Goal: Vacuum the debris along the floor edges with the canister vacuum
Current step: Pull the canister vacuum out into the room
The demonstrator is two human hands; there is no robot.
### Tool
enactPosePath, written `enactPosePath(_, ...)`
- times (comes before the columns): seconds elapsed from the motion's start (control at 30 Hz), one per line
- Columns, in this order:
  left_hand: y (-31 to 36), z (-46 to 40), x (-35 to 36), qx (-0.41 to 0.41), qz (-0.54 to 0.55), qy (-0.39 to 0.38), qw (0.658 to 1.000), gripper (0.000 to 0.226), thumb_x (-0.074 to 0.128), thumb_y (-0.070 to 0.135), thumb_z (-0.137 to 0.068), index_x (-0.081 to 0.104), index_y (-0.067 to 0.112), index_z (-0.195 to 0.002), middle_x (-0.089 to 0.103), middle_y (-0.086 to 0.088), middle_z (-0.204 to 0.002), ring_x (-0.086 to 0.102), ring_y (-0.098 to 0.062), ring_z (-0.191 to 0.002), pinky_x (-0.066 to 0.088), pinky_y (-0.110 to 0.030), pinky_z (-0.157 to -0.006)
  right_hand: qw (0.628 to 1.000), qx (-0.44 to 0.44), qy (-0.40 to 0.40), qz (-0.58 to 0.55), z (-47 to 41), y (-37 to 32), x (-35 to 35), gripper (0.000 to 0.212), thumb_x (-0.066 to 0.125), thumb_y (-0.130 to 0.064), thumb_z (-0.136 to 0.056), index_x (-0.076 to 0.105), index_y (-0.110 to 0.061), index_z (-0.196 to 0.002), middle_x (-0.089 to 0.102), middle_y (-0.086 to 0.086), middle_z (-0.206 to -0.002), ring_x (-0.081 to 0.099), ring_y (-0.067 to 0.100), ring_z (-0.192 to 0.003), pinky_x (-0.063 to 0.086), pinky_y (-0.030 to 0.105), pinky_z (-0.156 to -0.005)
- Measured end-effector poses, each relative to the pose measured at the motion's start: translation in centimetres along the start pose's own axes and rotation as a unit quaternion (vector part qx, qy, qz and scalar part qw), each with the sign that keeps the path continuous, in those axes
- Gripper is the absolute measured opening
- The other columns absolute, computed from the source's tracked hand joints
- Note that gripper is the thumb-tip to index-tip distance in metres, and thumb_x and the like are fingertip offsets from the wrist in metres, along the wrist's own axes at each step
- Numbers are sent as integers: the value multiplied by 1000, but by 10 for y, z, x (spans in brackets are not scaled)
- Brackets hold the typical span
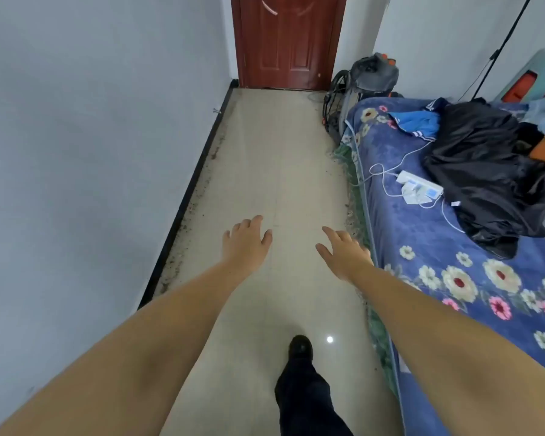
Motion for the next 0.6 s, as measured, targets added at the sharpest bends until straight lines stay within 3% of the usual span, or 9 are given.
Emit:
enactPosePath(0.33,26,-185,-24,19,-28,1,999,50,30,41,-101,30,21,-146,44,-5,-144,40,-25,-132,29,-42,-110,999,-7,-15,41,-182,19,-86,54,25,-49,-102,14,-30,-152,27,5,-154,35,29,-135,35,51,-102)
enactPosePath(0.6,5,-330,-58,5,-24,10,1000,50,31,40,-101,30,20,-147,44,-4,-145,39,-26,-133,27,-43,-112,997,-56,-31,32,-335,-20,-131,54,27,-46,-103,18,-26,-152,30,10,-152,39,32,-132,36,50,-106)
Point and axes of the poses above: each hand's wrist, its own z-axis away from the middle knuckle, its own x-axis out of the palm, y = z × x, the point moved 3 cm from there along -z, towards the middle knuckle
